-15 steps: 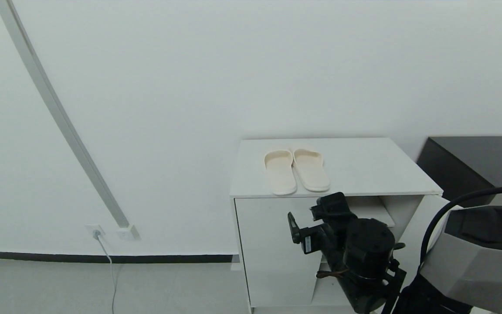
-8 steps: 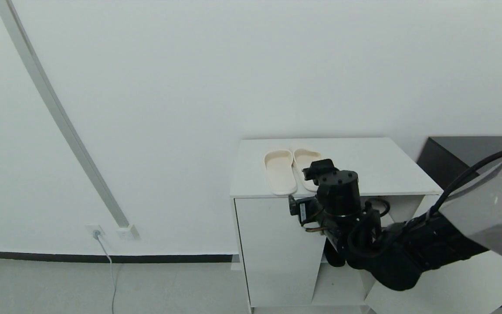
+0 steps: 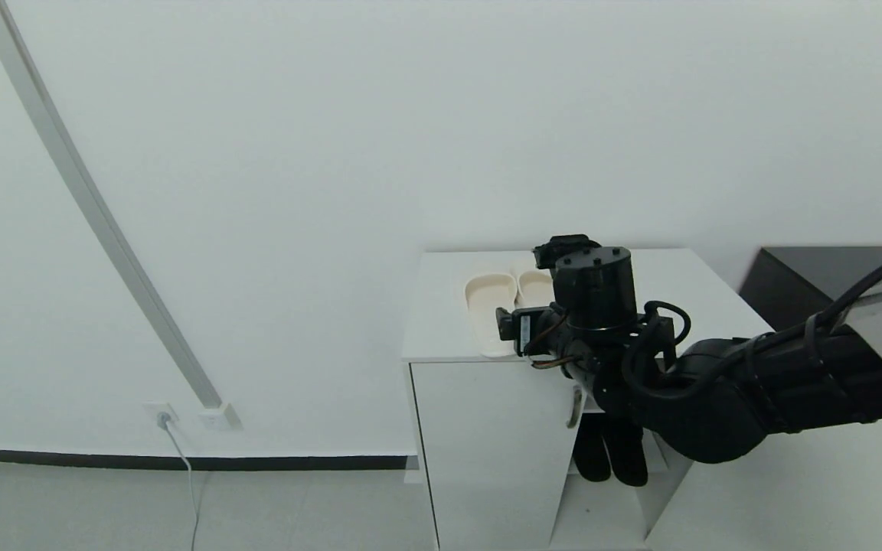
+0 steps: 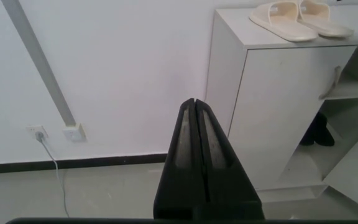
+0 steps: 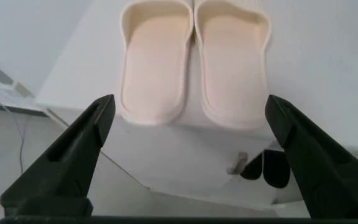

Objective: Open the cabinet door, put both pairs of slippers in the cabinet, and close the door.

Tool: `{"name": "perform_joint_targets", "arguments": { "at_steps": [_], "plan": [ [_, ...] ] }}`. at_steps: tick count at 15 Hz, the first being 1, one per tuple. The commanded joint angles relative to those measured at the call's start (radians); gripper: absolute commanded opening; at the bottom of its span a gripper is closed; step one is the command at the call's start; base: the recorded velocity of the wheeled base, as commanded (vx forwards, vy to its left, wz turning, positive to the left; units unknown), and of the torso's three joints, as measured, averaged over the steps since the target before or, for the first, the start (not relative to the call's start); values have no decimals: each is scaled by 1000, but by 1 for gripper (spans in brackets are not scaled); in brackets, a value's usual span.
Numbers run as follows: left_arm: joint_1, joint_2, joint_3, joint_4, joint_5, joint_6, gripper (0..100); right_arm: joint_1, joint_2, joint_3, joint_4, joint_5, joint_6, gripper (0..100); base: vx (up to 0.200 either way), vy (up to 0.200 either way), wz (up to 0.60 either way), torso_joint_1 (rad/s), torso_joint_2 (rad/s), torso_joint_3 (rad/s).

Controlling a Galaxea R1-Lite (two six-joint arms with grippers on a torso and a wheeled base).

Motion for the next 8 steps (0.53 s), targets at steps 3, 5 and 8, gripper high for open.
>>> {"name": "perform_joint_targets", "arguments": {
  "at_steps": [3, 5, 8],
  "plan": [
    [0, 0, 0, -1, 0, -1, 0, 2, 7, 16, -3, -1, 0, 100, 200, 0, 0, 7, -1, 1],
    [0, 0, 0, -1, 0, -3, 0, 7, 19, 25, -8, -1, 1, 100, 200, 0, 0, 2, 2, 2],
    [0, 0, 0, -1, 0, -4, 0, 15, 39, 28, -8, 1, 1, 100, 67, 0, 0, 2, 2, 1]
  ]
}}
